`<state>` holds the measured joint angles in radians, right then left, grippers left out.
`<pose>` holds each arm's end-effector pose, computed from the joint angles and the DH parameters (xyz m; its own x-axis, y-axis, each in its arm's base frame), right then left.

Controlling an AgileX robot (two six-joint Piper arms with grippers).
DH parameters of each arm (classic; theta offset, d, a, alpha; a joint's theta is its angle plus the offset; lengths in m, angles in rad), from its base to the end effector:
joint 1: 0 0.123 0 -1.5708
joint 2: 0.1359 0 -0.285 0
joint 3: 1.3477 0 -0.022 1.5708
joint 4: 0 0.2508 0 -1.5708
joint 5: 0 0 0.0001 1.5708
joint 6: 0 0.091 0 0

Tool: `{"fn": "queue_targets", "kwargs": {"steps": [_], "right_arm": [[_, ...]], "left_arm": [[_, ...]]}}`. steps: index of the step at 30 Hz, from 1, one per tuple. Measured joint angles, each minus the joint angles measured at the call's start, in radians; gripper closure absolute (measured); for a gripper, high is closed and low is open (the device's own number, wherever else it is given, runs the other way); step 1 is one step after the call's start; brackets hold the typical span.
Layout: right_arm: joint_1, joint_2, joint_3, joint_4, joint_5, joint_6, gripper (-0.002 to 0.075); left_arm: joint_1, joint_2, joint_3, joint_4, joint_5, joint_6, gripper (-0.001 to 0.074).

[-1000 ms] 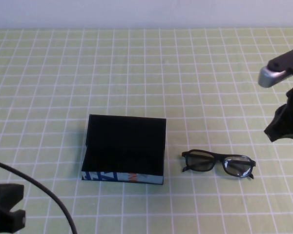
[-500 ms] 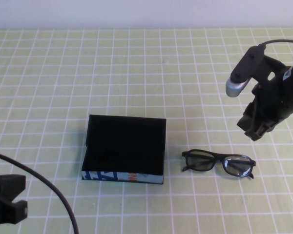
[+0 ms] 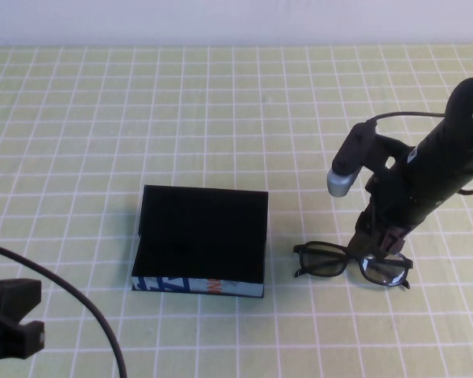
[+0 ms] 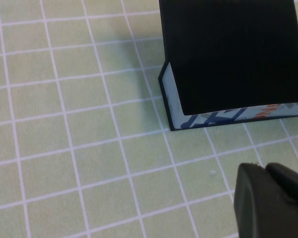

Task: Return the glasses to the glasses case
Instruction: Pick up the glasses from the table, then place the glasses in the glasses case

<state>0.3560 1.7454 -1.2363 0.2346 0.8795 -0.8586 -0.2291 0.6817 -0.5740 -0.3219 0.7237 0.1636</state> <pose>0.3222 0.1372 0.2257 -0.4308 -0.8423 -0.3240 -0.8811 0.4702 -0.0508 0.1156 -0.0466 0.2891 -0.6692 0.0745 -0.7394 0.3224 0.9255 -0.1985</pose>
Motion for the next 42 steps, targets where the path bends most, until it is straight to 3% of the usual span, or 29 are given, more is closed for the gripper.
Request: {"fn": "queue_targets", "kwargs": {"steps": [16,19,23,25,33,38,42], "right_arm": [[0.007,0.112,-0.002,0.01,-0.002,-0.012,0.0361],[0.007,0.122,-0.002,0.024,-0.002,-0.012,0.0442],[0.007,0.121,-0.002,0.027,0.004,-0.012,0.0651],[0.007,0.121,-0.002,0.032,0.01,-0.012,0.0691],[0.007,0.114,-0.061,0.023,0.07,-0.031,0.0701],[0.016,0.087,-0.22,0.033,0.18,-0.036,0.0703],[0.081,0.083,-0.35,0.061,0.26,-0.036,0.0703]], "left_arm": [[0.0,0.0,0.0,0.0,0.0,0.0,0.0738],[0.0,0.0,0.0,0.0,0.0,0.0,0.0738],[0.0,0.0,0.0,0.0,0.0,0.0,0.0738],[0.0,0.0,0.0,0.0,0.0,0.0,0.0738],[0.0,0.0,0.0,0.0,0.035,0.0,0.0738],[0.0,0.0,0.0,0.0,0.062,0.0,0.0738],[0.0,0.0,0.0,0.0,0.068,0.0,0.0738]]}}
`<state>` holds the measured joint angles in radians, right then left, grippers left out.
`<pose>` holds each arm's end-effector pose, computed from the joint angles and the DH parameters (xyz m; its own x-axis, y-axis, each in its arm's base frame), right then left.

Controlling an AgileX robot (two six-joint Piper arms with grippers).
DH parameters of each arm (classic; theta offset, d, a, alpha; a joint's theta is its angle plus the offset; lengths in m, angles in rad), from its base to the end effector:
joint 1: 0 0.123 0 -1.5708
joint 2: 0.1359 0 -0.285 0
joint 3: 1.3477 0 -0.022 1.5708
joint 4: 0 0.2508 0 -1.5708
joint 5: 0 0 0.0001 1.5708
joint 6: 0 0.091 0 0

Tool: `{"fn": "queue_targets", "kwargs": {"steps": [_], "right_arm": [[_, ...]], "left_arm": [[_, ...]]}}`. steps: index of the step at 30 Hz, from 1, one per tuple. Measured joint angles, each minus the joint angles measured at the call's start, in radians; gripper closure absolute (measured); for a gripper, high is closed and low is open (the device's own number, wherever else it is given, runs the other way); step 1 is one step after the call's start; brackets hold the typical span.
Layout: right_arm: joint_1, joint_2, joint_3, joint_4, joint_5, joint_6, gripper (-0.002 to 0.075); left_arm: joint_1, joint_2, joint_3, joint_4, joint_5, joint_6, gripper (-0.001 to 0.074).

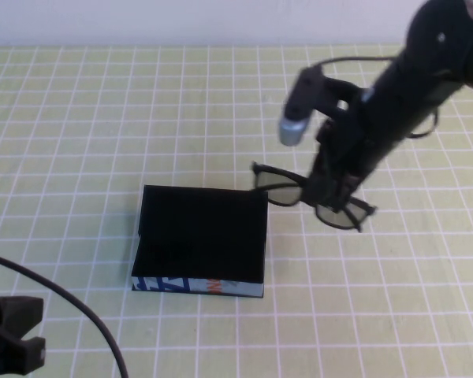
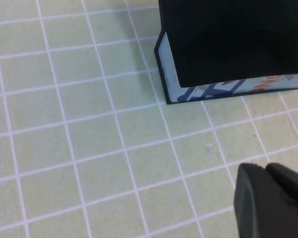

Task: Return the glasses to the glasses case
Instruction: Place the glasses in the glasses case

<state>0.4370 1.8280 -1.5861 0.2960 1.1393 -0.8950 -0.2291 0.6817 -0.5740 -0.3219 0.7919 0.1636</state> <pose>0.3392 0.1851 0.2853 -0.2918 -0.8758 -0.3846 -0.9460 0.3235 -0.0189 0.1111 -0.0470 0.2850 -0.7126 0.0997 -0.6945 0.3296 0.9214 -0.2059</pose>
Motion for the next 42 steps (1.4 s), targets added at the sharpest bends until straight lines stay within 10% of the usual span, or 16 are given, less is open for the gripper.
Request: {"fn": "queue_targets", "kwargs": {"steps": [12,34,42], "right_arm": [[0.276,0.128,-0.256,0.02,0.026,-0.001,0.0704],[0.294,0.342,-0.303,-0.034,-0.068,-0.003,0.0701],[0.294,0.349,-0.305,-0.05,-0.07,-0.003,0.0591]], "left_arm": [[0.0,0.0,0.0,0.002,0.002,0.0,0.0738],[0.0,0.0,0.0,0.002,0.034,0.0,0.0738],[0.0,0.0,0.0,0.002,0.035,0.0,0.0738]]}}
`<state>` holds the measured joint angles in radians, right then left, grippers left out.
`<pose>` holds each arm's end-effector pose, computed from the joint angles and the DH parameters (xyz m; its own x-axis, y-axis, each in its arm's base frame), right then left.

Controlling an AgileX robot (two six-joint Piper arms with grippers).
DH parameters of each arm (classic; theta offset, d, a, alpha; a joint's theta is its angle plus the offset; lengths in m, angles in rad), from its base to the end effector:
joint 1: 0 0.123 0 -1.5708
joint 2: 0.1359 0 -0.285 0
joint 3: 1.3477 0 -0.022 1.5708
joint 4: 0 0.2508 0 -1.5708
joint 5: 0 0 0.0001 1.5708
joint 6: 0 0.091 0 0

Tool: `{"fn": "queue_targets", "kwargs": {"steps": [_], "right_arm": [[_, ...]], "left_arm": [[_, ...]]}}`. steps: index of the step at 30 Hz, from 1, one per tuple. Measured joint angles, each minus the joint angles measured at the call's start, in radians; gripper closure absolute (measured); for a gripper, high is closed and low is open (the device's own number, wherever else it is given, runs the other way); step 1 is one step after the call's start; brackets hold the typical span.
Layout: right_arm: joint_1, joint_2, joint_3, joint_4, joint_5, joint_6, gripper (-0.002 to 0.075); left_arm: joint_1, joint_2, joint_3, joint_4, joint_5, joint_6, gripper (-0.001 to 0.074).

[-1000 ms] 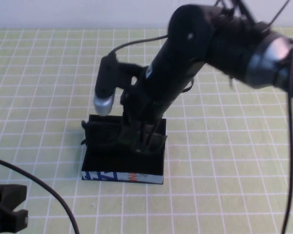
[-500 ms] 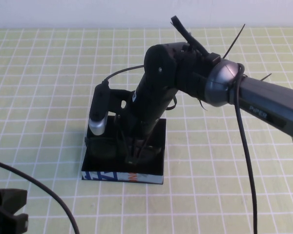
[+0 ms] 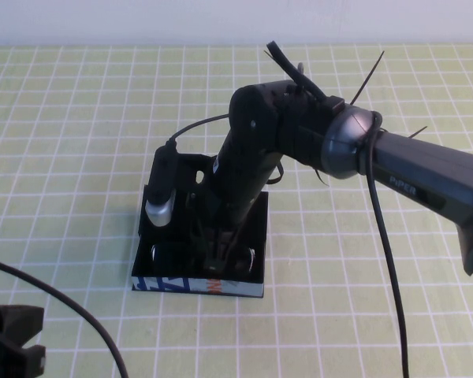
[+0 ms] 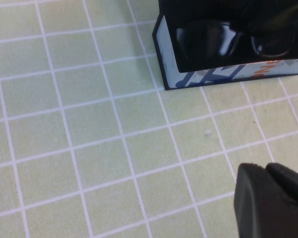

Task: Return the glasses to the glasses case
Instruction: Place the glasses in the glasses case

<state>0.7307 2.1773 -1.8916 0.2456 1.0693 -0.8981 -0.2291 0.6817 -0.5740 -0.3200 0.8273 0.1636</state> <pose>0.3374 0.3284 0.2206 -0.0118 -0.9315 -0.3635 -0.9964 0.0414 -0.0738 0.1086 -0.0470 0.2829 -0.7334 0.1141 -0.6701 0.3332 0.9196 -0.2081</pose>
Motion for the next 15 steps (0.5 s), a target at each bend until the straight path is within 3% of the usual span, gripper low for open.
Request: {"fn": "queue_targets", "kwargs": {"steps": [4,9,15], "right_arm": [[0.0,-0.003,0.0,-0.012,0.0,0.0,0.0554],[0.0,-0.046,-0.033,-0.065,0.02,0.0,0.0563],[-0.011,-0.119,-0.14,-0.076,0.068,0.047,0.0694]], "left_arm": [[0.0,0.0,0.0,0.0,0.01,0.005,0.0738],[0.0,0.0,0.0,0.0,0.042,0.057,0.0738],[0.0,0.039,0.0,-0.005,0.052,0.196,0.0738]]}}
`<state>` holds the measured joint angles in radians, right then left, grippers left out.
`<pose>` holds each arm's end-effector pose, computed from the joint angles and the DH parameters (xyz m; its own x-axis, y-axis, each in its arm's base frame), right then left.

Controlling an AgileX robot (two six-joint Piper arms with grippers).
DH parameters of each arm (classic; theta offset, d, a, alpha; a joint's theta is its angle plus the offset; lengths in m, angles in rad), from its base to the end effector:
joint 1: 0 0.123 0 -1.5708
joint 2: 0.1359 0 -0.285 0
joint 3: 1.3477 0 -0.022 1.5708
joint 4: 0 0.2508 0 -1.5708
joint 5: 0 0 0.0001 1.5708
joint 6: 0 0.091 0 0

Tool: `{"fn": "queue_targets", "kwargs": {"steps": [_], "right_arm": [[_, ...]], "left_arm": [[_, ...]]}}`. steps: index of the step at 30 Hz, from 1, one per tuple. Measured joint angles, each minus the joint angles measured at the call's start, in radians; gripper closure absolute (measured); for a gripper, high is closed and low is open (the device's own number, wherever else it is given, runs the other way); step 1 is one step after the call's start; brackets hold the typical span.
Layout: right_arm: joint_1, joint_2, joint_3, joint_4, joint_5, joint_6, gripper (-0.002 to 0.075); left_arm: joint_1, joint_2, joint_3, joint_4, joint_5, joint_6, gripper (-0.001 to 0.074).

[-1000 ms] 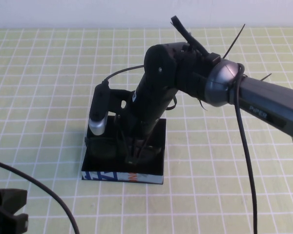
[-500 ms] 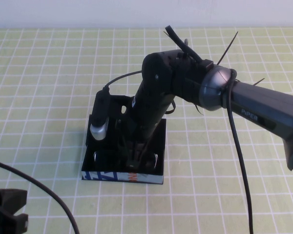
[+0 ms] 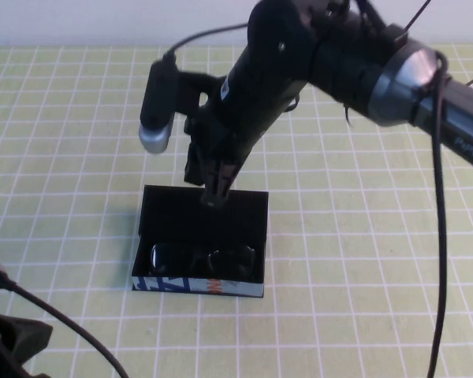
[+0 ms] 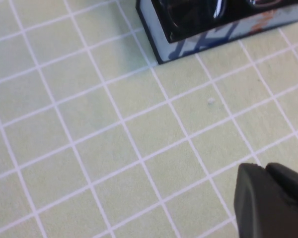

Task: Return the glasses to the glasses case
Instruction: Place the glasses in the glasses case

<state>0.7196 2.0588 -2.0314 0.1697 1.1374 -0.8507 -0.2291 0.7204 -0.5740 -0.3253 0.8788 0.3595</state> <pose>0.3356 0.3127 0.3122 0.0262 -0.9001 -0.4350 -0.9667 0.0880 -0.2402 0.1107 -0.0488 0.2756 -0.7074 0.3113 -0.6346 0.4761 0.8734 -0.1023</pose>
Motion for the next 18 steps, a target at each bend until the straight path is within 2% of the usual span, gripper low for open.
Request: {"fn": "queue_targets", "kwargs": {"steps": [3,11,18], "right_arm": [[-0.025,-0.015,-0.056,0.008,0.01,0.096,0.0729],[-0.134,-0.016,-0.078,0.055,0.066,0.256,0.0741],[-0.251,0.041,-0.08,0.157,0.031,0.352,0.0742]], "left_arm": [[0.0,0.05,0.0,-0.03,-0.002,0.081,0.0738],[0.0,0.204,0.0,-0.125,-0.117,0.213,0.0738],[0.0,0.405,-0.001,-0.409,-0.253,0.418,0.0738]]}}
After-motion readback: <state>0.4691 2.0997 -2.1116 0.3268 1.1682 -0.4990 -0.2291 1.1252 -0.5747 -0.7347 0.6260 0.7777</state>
